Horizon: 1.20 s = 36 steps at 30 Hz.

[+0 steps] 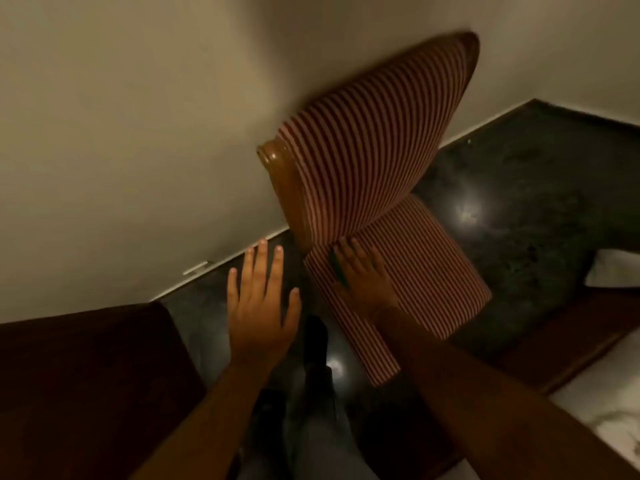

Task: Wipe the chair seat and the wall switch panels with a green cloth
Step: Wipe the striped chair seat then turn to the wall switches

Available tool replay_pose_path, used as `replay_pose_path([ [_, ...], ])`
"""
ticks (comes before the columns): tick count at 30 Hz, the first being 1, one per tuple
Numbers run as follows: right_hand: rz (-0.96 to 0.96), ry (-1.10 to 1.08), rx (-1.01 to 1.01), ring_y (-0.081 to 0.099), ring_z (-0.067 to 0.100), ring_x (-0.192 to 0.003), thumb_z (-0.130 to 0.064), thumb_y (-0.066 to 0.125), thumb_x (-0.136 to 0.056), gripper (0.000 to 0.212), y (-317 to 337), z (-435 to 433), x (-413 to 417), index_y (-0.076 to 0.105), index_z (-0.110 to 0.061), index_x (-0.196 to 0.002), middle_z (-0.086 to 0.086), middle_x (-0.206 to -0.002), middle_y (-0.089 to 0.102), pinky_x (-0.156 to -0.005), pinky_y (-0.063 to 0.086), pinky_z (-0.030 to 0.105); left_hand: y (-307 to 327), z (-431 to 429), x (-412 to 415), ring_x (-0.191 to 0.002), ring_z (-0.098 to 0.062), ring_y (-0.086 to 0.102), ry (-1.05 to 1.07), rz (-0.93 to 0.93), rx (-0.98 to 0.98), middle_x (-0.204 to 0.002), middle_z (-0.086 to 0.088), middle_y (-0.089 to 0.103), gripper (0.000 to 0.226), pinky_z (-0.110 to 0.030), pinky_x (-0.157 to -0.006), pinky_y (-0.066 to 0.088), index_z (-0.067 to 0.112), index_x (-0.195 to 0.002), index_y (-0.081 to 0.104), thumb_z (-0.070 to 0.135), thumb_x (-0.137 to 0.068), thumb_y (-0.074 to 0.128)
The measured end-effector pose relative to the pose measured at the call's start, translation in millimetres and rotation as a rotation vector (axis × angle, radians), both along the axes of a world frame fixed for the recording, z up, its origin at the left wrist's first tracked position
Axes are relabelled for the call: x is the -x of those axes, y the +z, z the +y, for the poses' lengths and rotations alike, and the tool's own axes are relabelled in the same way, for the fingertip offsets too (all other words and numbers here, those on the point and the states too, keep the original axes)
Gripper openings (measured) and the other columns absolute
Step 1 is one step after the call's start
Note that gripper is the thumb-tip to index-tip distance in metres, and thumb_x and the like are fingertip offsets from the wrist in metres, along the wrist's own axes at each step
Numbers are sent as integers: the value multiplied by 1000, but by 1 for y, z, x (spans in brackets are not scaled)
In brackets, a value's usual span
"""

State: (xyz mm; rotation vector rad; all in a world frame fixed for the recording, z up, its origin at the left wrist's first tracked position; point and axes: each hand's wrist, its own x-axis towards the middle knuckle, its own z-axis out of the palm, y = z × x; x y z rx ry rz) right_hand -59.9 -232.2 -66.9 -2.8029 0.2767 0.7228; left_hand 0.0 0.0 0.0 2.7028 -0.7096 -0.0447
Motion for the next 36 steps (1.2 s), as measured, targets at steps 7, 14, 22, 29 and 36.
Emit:
replay_pose_path([
  [7,224,150,17,-17,24,-165,-54,39,-110,84,-76,-19,-4,-10,-21,-169,1,-177,-18,-134,-8,52,-62,-12,10,-173,-28,13,-13,61,-58,-185,-10,22,76,-50,-139,6,15,-176,31,43,-110,55],
  [14,179,110,-162,-12,24,-166,-14,57,-104,90,-97,-40,-19,-2,-29,-170,-2,-178,-13,-136,3,46,-81,-9,16,-174,-27,9,22,2,-108,-187,-7,14,79,-45,-140,-1,19,-178,24,47,-110,52],
  [22,104,65,-213,-8,20,-166,9,45,-101,86,-73,-38,-18,6,-26,-170,-3,-178,-8,-135,11,36,-49,-9,4,-172,-29,17,37,-18,-101,-185,-10,22,75,-47,-139,3,15,-175,33,42,-110,56],
  [29,-48,58,-190,-8,24,-166,-13,42,-109,70,-2,-11,-8,7,-21,-170,2,-178,-4,-135,9,43,14,15,-10,-173,-26,12,45,-59,-86,-186,-5,17,73,-50,-139,10,17,-176,32,45,-111,50],
  [36,-564,-82,-281,24,33,-162,-22,45,-99,63,141,43,-37,40,-10,-160,12,-171,29,-131,20,47,113,58,-32,-174,-23,8,127,-216,-80,-187,-3,13,76,-45,-139,3,19,-178,27,50,-109,44],
])
